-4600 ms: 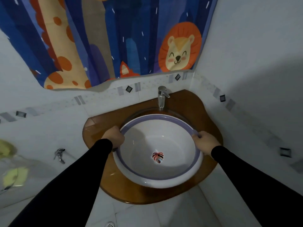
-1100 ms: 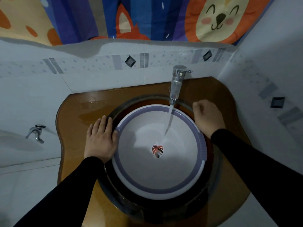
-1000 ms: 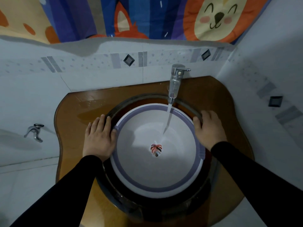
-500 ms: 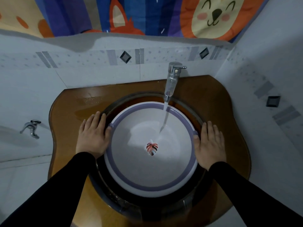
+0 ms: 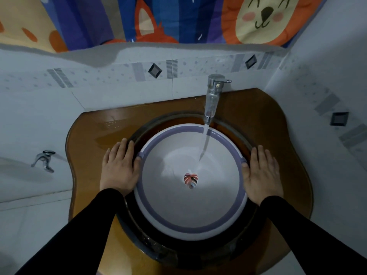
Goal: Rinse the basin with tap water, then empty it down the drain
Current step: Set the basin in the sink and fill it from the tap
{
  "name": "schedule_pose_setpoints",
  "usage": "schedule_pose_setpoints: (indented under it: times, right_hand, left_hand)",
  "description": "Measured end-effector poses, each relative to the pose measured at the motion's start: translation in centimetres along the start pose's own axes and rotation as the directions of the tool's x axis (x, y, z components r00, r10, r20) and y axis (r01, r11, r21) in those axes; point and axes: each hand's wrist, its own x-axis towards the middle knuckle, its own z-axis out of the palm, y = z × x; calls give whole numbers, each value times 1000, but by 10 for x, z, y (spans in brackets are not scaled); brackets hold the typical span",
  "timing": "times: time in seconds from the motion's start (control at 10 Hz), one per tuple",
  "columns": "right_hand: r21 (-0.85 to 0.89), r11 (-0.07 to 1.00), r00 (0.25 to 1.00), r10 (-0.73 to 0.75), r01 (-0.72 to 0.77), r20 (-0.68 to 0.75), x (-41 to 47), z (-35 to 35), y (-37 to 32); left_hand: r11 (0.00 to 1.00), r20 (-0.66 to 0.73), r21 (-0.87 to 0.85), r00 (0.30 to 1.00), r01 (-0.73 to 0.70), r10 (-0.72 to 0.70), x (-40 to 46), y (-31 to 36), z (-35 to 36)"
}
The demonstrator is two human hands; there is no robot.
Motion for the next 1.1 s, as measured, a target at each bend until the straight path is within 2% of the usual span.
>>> schedule_pose_setpoints:
  times: [1.1]
  right_hand:
    - [-10,999,997,-34,33,-64,-3,-6,-3]
  left_hand:
    - [999,-73,-7,997,-32,31,1,0,5]
